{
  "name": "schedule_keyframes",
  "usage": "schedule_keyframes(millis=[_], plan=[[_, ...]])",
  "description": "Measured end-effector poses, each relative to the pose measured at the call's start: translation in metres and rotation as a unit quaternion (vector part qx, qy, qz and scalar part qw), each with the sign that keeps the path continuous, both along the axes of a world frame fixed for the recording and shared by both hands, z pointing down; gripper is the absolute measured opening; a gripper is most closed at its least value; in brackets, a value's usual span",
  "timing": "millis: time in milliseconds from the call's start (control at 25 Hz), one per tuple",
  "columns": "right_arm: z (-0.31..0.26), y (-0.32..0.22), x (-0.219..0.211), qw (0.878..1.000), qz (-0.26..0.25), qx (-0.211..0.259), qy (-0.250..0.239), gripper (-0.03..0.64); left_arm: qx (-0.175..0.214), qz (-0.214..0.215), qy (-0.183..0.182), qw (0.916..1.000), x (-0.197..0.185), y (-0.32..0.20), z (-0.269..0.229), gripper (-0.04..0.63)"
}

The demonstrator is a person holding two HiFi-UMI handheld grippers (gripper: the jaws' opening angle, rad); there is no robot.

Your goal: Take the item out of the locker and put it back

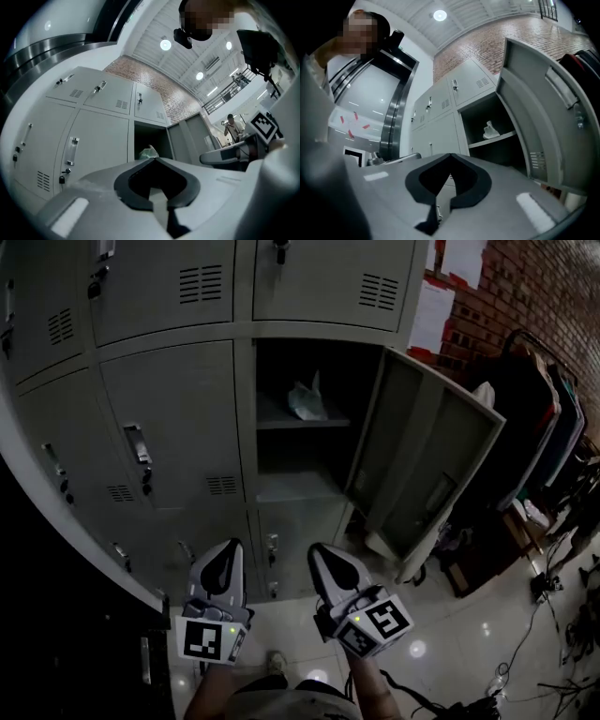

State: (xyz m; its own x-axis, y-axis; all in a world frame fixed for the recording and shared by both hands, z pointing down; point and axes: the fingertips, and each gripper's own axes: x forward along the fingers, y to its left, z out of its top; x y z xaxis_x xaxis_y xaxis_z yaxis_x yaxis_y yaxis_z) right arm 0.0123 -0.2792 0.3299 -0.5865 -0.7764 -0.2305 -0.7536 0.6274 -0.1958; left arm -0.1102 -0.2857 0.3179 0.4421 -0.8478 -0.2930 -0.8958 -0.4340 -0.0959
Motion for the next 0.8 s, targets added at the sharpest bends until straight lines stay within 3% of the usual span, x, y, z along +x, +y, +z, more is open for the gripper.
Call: schedule_keyframes(millis=[160,320,480,560,640,680,800], plan=[[0.006,-0.041,0.001,0.999,0.0,-0.03,-0.033,0.002,-0.031,0.008,0.014,0.9994,-0.001,-0.048,0.016,0.006],[0.014,-0.077,0.009,0.998,0.005,-0.055,-0.042,0.002,-0.038,0.009,0.011,0.9992,0.01,-0.075,0.018,0.006],[-0.007,-0.109,0.021,0.998,0.031,-0.035,-0.034,0.011,-0.04,0.003,0.01,0.9991,0.016,-0.095,0.018,0.006],[-0.029,-0.131,0.027,0.999,0.036,-0.017,-0.037,0.107,-0.044,0.001,0.008,0.999,0.018,-0.103,0.021,0.006],[-0.057,-0.164,0.037,0.998,0.052,-0.002,-0.043,0.305,-0.046,0.001,0.005,0.9989,0.02,-0.11,0.023,0.006],[-0.071,-0.184,0.041,0.997,0.066,0.001,-0.036,0.368,-0.047,0.0,0.003,0.9989,0.021,-0.113,0.024,0.006],[-0.097,-0.254,0.044,0.994,0.104,-0.025,0.021,0.452,-0.047,-0.001,-0.001,0.9989,0.022,-0.121,0.025,0.006]])
